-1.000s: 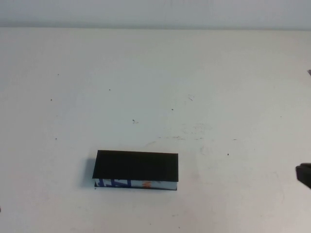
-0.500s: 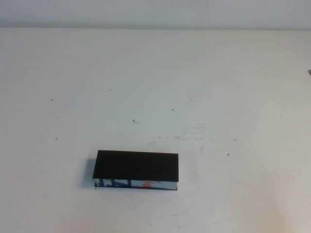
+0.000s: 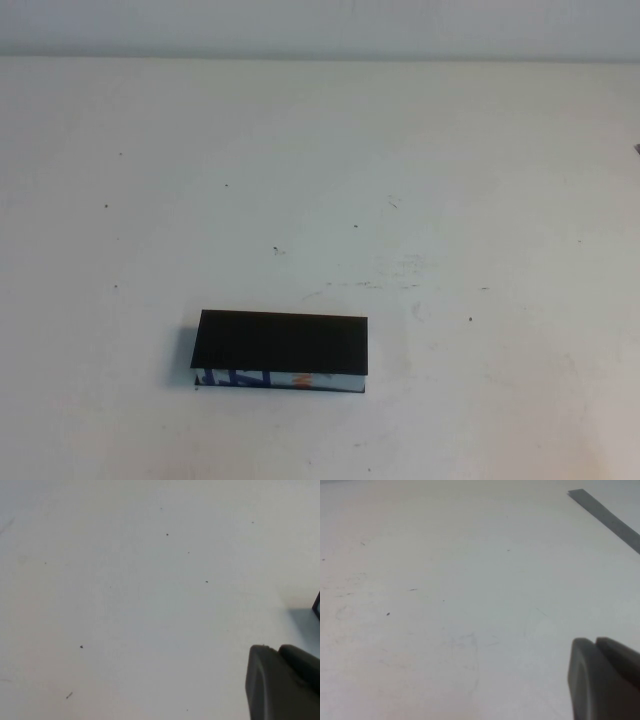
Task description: Return glasses to glasses case
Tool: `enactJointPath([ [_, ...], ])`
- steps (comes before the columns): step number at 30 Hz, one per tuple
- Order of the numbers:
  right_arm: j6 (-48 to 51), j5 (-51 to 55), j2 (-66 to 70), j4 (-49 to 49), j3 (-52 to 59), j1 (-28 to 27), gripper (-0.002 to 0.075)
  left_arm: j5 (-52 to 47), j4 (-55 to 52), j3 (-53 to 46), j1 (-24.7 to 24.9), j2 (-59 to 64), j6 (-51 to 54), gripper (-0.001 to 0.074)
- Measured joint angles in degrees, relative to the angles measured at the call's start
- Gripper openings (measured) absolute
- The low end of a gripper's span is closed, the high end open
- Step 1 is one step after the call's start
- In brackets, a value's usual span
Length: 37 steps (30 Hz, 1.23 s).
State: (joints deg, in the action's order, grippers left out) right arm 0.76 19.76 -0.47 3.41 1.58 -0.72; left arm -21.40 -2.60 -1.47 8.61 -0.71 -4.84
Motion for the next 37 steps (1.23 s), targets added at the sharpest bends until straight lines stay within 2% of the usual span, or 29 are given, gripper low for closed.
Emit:
enactJointPath([
  [37, -0.01, 0.12, 0.0, 0.11, 0.0, 0.0, -0.0013, 0.0, 0.0, 0.0, 0.0, 0.0, -0.81, 0.0001],
])
